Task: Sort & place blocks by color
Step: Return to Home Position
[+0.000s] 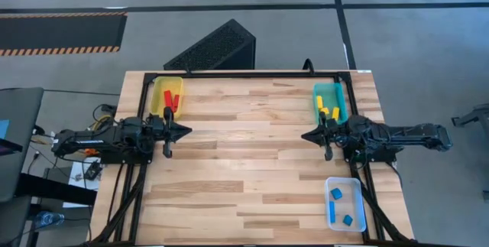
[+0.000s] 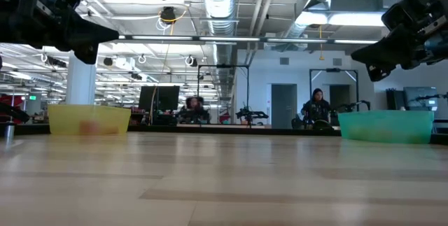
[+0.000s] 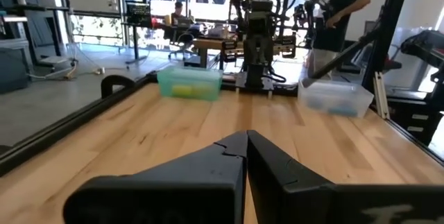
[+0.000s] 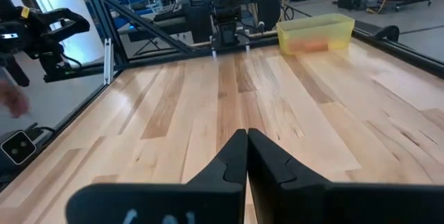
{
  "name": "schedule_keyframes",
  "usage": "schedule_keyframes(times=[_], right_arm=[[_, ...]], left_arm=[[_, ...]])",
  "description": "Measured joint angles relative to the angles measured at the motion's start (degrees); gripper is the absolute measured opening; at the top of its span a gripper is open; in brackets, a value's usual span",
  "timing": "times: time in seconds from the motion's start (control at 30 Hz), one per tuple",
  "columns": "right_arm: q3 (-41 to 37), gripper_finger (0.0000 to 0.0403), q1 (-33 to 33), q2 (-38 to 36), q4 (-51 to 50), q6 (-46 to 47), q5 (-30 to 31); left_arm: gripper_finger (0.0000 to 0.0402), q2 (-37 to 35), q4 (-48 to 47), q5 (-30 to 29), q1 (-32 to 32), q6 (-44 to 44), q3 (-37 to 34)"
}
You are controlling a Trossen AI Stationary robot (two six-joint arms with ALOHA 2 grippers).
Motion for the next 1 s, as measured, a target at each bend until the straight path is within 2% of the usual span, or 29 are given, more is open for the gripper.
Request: schedule_keyframes(times=[1.0], right_arm=[[-0.07, 0.0029, 0.00, 0.20, 0.23, 0.15, -0.04]], left_arm=[[0.0000, 0.00, 0.10, -0.11, 0.00, -0.57, -0.02]])
